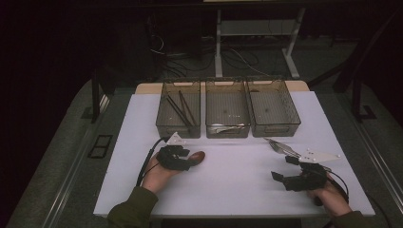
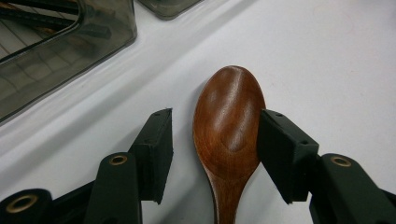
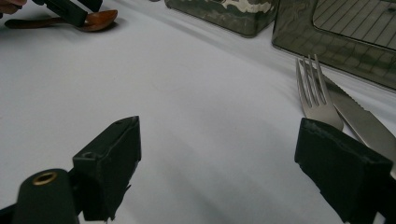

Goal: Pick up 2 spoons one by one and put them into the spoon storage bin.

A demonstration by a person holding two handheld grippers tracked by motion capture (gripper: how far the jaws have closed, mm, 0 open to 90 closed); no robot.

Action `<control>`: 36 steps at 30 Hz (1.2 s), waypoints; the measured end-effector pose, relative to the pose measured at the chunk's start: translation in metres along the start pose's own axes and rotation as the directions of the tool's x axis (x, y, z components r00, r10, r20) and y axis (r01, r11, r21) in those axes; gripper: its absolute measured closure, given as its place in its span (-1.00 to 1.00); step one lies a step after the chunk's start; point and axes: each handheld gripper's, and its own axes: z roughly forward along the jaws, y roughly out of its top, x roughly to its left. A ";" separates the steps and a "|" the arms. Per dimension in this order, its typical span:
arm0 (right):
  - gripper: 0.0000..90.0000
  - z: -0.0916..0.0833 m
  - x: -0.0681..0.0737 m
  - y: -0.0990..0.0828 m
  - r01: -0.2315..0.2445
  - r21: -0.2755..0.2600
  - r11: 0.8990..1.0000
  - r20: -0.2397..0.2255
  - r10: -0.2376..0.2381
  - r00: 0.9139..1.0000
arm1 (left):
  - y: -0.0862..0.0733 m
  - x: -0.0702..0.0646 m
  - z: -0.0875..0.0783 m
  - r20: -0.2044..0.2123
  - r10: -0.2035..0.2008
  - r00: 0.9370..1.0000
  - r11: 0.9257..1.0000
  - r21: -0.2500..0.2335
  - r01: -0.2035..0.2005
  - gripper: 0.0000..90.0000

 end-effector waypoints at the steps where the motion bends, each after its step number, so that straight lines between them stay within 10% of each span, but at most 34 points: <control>1: -0.69 0.000 0.000 0.000 -0.001 0.000 1.000 0.001 0.001 1.000 | 0.000 0.000 0.000 0.001 -0.003 1.000 1.000 0.003 0.003 -0.01; 36: -0.69 -0.001 -0.001 0.000 -0.003 0.000 1.000 0.004 0.003 1.000 | 0.005 -0.019 0.006 0.047 0.118 0.992 0.990 0.072 -0.121 0.66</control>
